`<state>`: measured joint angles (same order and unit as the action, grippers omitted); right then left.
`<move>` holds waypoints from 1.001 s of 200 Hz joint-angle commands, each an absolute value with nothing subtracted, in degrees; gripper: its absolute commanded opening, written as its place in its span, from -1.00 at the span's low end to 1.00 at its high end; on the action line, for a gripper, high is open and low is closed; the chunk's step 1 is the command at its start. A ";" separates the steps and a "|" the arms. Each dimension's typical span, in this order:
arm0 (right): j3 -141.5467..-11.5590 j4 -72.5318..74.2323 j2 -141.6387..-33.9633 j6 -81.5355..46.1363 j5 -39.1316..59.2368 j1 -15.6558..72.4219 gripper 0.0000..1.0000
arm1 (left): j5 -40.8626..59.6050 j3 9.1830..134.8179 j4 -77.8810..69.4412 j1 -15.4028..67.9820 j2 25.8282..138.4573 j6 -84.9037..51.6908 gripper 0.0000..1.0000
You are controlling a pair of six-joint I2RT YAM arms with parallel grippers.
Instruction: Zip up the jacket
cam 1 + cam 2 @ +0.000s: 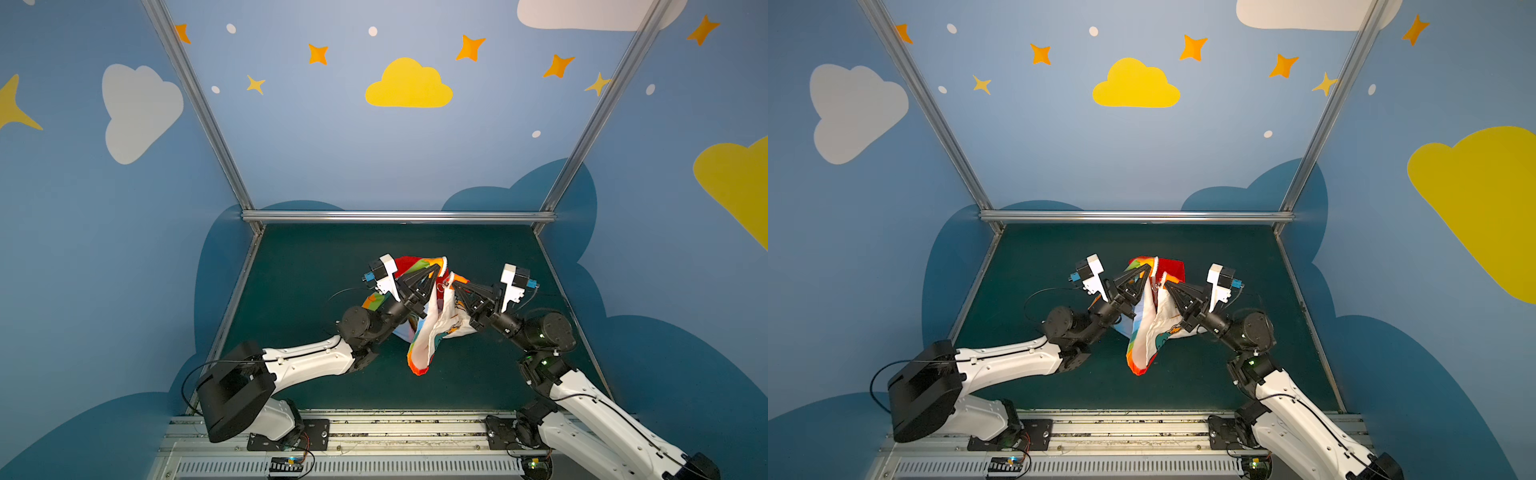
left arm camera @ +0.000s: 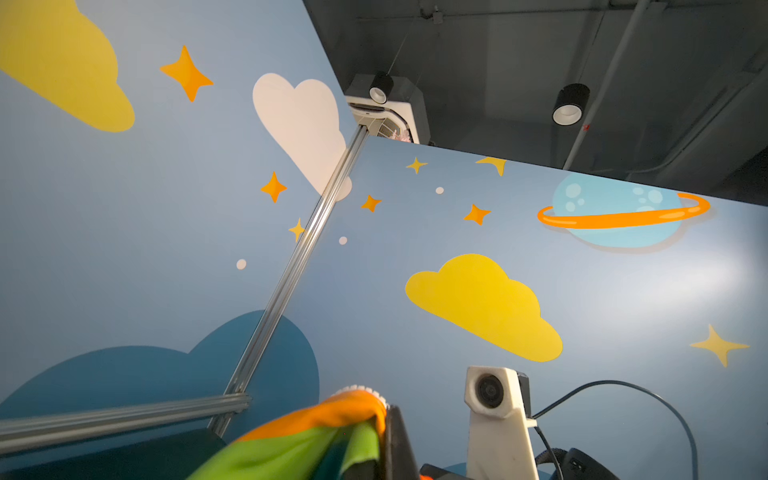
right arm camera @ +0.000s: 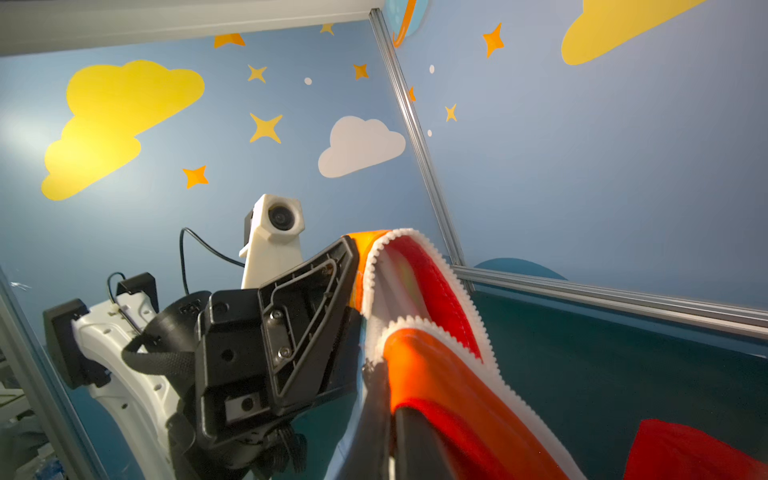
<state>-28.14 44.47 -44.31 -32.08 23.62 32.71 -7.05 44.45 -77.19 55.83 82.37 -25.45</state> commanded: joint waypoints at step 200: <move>-38.23 55.72 -49.06 -42.13 30.43 35.33 -1.00 | -3.78 49.15 -80.07 59.15 76.39 -4.48 -0.95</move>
